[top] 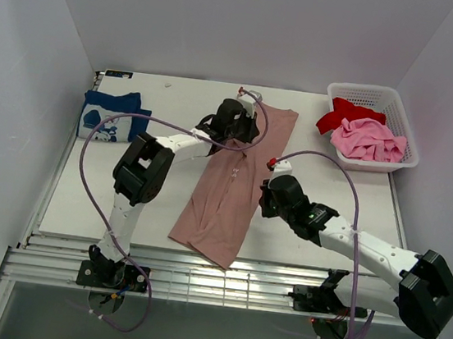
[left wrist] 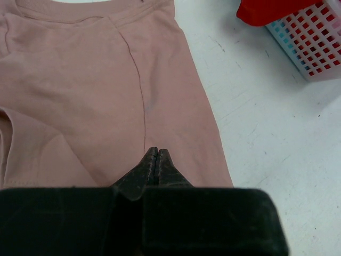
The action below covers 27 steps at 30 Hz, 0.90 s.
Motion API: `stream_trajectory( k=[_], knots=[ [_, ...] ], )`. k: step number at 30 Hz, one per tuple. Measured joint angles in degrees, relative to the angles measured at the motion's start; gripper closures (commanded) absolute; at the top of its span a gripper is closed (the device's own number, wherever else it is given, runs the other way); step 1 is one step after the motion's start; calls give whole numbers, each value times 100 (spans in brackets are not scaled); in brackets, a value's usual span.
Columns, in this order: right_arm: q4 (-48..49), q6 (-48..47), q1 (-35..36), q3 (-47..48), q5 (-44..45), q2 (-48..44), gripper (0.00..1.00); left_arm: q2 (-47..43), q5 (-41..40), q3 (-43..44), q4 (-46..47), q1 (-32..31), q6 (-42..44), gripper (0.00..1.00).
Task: Fold and stack the t-shirts
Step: Fold the tshirt
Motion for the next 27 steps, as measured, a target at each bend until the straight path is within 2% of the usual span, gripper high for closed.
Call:
stream_trajectory(
  k=[13,19,27],
  knots=[
    [-590,647,433,-332,645,-417,92,1132,841,562,752,476,-348,100],
    [-706,750,494,-332,778,-492,92,1482,763,660,699,529,-437,100],
    [-715,811,546,-332,824,-481,92,1703,59,1327,-33,540,-420,100]
  ],
)
